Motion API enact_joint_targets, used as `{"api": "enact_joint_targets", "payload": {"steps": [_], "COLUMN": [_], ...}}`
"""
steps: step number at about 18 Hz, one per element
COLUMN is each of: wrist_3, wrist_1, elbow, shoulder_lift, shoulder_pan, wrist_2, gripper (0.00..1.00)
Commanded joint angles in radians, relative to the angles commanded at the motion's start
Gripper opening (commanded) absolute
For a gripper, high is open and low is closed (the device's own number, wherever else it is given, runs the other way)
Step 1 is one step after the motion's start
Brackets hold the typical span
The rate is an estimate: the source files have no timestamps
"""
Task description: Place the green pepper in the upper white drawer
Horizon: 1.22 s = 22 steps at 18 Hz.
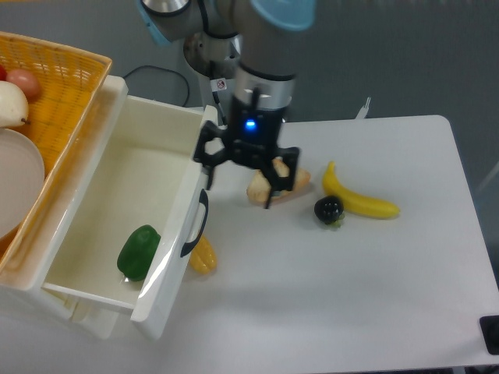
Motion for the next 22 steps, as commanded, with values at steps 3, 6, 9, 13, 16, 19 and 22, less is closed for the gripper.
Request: {"api": "enact_joint_targets", "payload": {"steps": [3, 6, 9, 13, 16, 19, 22], "wrist_3": [0.009, 0.04, 0.203, 0.516, 0.566, 0.578, 0.641], "wrist_1": [0.061, 0.074, 0.077, 0.078, 0.08, 0.08, 0.08], "elbow": [0.0, 0.005, 0.008, 0.011, 0.026, 0.067, 0.084], "shoulder_lift": [-0.057, -0.1, -0.147, -0.218, -0.271, -0.333, -0.388], "shoulder_pan": [0.061, 0.103, 0.138, 0.138, 0.126, 0.112, 0.105], "wrist_2": [0.008, 0.058, 0.097, 0.294, 0.388, 0.391, 0.412], "gripper": [1.0, 1.0, 1.0, 1.0, 1.0, 1.0, 1.0]}}
